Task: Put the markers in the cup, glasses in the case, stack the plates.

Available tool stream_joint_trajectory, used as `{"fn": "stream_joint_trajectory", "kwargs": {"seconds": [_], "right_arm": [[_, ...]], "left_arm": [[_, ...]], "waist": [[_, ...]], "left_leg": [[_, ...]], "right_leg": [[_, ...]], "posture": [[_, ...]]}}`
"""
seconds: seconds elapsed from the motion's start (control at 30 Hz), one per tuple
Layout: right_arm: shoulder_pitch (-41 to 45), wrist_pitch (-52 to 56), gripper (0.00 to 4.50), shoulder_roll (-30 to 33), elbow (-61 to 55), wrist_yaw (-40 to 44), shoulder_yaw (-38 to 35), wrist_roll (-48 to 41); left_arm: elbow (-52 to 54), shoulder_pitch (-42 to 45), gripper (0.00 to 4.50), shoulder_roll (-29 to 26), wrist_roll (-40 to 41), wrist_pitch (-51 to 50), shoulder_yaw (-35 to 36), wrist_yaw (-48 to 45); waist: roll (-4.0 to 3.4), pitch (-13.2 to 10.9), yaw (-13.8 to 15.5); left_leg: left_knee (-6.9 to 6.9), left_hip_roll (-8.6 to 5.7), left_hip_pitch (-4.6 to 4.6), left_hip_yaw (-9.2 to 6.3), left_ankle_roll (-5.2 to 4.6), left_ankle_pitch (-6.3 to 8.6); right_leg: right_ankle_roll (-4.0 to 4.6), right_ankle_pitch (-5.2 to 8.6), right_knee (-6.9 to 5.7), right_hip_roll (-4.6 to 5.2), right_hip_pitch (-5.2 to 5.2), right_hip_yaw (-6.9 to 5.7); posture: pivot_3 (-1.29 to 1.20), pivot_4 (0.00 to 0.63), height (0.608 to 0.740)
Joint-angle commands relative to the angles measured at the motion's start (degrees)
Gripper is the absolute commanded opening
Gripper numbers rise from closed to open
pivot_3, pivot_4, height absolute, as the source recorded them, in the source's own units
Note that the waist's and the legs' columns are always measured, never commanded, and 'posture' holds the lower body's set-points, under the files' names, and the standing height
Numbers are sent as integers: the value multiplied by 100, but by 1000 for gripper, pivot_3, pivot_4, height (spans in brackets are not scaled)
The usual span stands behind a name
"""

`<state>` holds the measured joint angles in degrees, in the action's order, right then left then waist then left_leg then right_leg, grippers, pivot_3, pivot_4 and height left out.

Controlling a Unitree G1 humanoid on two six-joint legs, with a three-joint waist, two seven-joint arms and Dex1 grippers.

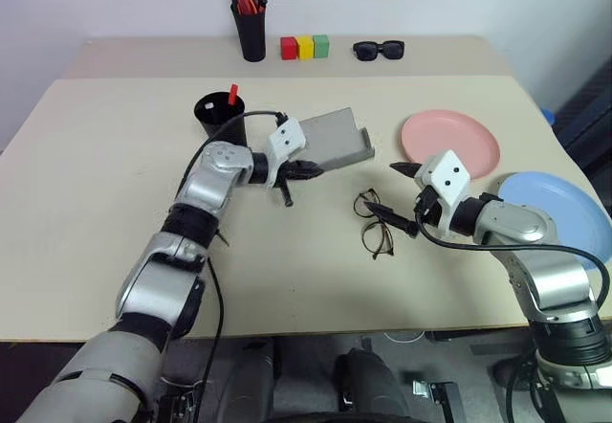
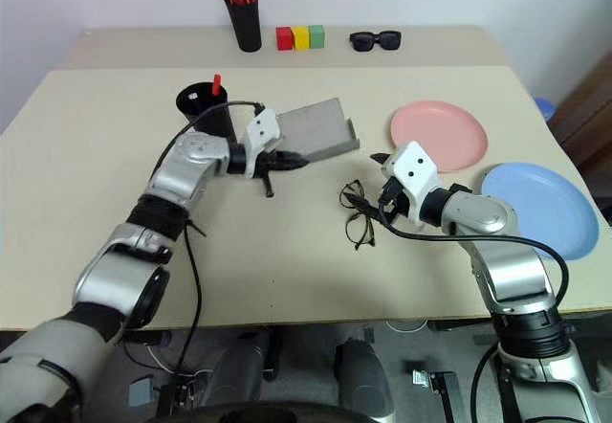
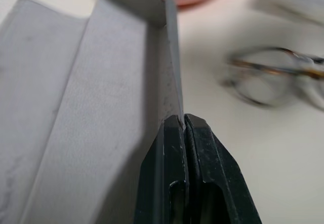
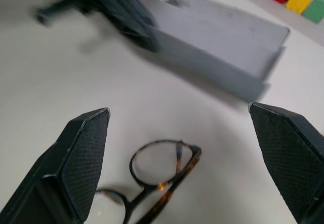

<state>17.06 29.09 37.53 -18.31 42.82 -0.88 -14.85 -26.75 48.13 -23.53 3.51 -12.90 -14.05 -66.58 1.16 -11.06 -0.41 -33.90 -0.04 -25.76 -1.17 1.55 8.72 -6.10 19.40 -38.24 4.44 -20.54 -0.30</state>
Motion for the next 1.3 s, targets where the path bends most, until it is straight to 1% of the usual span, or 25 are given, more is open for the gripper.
{"fn": "stream_joint_trajectory", "kwargs": {"seconds": [0.03, 0.2, 0.27, 0.4, 0.5, 0.57, 0.63, 0.8, 0.93, 1.0, 1.17, 1.3], "right_arm": [[26, 160, 4500, 157, -45, 21, -121, -51], [20, 304, 4500, 231, -78, 120, -82, -134], [36, 331, 4500, 227, -67, 147, -56, -143], [91, 315, 4500, 208, 6, 159, 13, -98], [154, 471, 4500, 234, 32, 217, 45, -156], [179, 686, 4500, 266, -4, 187, 25, -175], [208, 968, 4500, 313, -64, 138, 5, -197], [350, 2029, 4500, 331, -150, 119, -231, -697], [549, 3034, 4500, 135, 2, -164, -477, -1132], [698, 3491, 4500, -64, 149, -384, -582, -1281], [944, 4171, 4500, -357, 383, -693, -744, -1526], [1051, 4474, 4500, -433, 531, -814, -778, -1668]], "left_arm": [[1607, -589, 55, -709, 343, -879, 39, -569], [3046, -1426, 55, -1405, 721, -1577, 151, -765], [3314, -1585, 55, -1534, 843, -1750, 181, -752], [3467, -1677, 55, -1624, 971, -1975, 162, -669], [3438, -1693, 838, -1649, 1000, -2015, 141, -590], [3396, -1695, 1845, -1617, 948, -1840, 156, -448], [3343, -1695, 2685, -1563, 937, -1643, 217, -301], [3477, -1912, 2685, -1493, 1215, -1375, 702, 67], [4157, -2453, 2685, -1519, 1705, -1454, 1227, 202], [4599, -2874, 2685, -1495, 1940, -1477, 1433, 315], [5481, -3803, 2685, -1417, 2139, -1453, 1634, 749], [5810, -4175, 2685, -1381, 2310, -1601, 1747, 1106]], "waist": [[-4, -1, -49], [-7, -3, 5], [-8, -3, 7], [-8, -3, -9], [-8, -3, -21], [-8, -3, -22], [-8, -3, -21], [-8, -3, -20], [-9, -3, -38], [-10, -3, -37], [-12, -2, -24], [-12, -2, 1]], "left_leg": [[1, 4, 1, -1, 0, 0], [-7, 6, 2, -7, -3, 2], [-12, 3, 2, -7, -8, 5], [-14, 3, 3, -8, -9, 5], [-13, 4, 3, -7, -11, 6], [-13, 4, 3, -7, -12, 6], [-13, 4, 4, -6, -12, 6], [-13, 5, 4, -6, -12, 7], [-12, 8, 3, -4, -14, 8], [-11, 9, 4, -3, -14, 8], [-11, 10, 5, -2, -15, 9], [-13, 8, 5, -1, -16, 10]], "right_leg": [[0, 0, 0, -1, 0, 1], [1, 0, -1, 3, 8, 0], [1, 0, 0, 10, 12, 0], [1, 0, 0, 10, 11, 0], [1, 0, 0, 9, 10, 0], [1, 0, -1, 8, 9, 0], [1, 0, -1, 8, 9, 0], [1, 0, -1, 10, 9, 1], [1, 0, -1, 14, 7, 4], [2, 0, 0, 21, 6, 5], [3, 0, 2, 26, 8, 11], [5, 0, 2, 30, 9, 11]], "posture": [[0, 150, 740], [0, 150, 740], [0, 150, 740], [0, 150, 740], [0, 150, 740], [0, 150, 740], [0, 150, 740], [0, 150, 740], [0, 150, 740], [0, 150, 740], [0, 150, 740], [0, 150, 740]]}}
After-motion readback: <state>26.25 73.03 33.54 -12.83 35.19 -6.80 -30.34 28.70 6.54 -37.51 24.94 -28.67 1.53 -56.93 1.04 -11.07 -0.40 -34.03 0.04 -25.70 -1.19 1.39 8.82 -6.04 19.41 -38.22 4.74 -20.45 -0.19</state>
